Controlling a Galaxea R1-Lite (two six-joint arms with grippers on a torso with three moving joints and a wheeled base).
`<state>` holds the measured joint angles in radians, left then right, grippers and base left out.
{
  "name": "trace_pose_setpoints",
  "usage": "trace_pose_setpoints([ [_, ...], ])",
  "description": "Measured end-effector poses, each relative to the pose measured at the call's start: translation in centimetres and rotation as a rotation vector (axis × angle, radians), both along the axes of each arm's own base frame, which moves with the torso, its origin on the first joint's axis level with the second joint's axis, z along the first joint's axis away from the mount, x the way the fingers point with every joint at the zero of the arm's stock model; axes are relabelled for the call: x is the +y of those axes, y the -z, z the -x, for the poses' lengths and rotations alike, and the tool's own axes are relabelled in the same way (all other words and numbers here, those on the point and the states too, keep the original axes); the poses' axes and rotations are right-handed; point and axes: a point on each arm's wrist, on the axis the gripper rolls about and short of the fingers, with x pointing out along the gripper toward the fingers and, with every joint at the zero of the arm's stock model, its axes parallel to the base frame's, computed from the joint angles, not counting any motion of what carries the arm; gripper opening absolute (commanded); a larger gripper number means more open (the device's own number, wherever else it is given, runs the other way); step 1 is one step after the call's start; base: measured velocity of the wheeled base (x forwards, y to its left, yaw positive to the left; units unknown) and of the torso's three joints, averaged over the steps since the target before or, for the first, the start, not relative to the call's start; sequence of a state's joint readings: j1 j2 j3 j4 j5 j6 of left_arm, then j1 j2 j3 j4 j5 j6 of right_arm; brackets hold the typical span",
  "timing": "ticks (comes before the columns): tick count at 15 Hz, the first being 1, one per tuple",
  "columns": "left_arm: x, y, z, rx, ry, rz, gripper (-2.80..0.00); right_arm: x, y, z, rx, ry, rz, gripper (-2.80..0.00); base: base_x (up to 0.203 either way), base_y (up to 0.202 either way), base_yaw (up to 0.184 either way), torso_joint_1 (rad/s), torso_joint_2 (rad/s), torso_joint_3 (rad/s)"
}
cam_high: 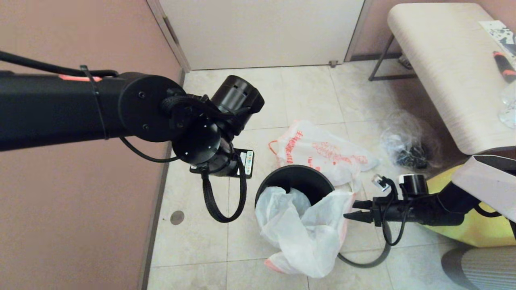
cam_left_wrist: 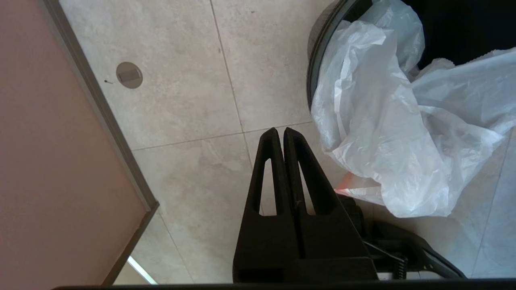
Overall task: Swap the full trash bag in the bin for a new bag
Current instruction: Put the new garbage bag on the trash can
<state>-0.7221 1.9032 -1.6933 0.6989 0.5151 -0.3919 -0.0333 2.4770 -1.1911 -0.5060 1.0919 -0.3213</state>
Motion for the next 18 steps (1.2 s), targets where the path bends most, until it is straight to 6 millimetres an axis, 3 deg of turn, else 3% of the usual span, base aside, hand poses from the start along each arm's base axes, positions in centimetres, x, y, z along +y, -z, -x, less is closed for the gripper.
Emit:
trace_pose_setpoints([
  [12, 0.1, -0.4, 0.2, -0.018, -0.010, 0.011, -2.80, -0.3, -1.3, 0.2, 0.015, 0.013, 0.006, -2.80, 0.000, 0.000, 0.000, 0.000, 0.00, 0.000],
  [15, 0.2, -0.9, 0.6, -0.027, -0.028, 0.047, -2.80, -0.4, -3.4, 1.0, 0.072, 0.024, 0.013, -2.80, 0.000, 0.000, 0.000, 0.000, 0.00, 0.000],
  [18, 0.3, -0.2, 2.2, -0.002, -0.048, 0.064, -2.80, 0.1, -8.3, 2.9, 0.139, 0.022, 0.000, -2.80, 0.000, 0.000, 0.000, 0.000, 0.00, 0.000],
])
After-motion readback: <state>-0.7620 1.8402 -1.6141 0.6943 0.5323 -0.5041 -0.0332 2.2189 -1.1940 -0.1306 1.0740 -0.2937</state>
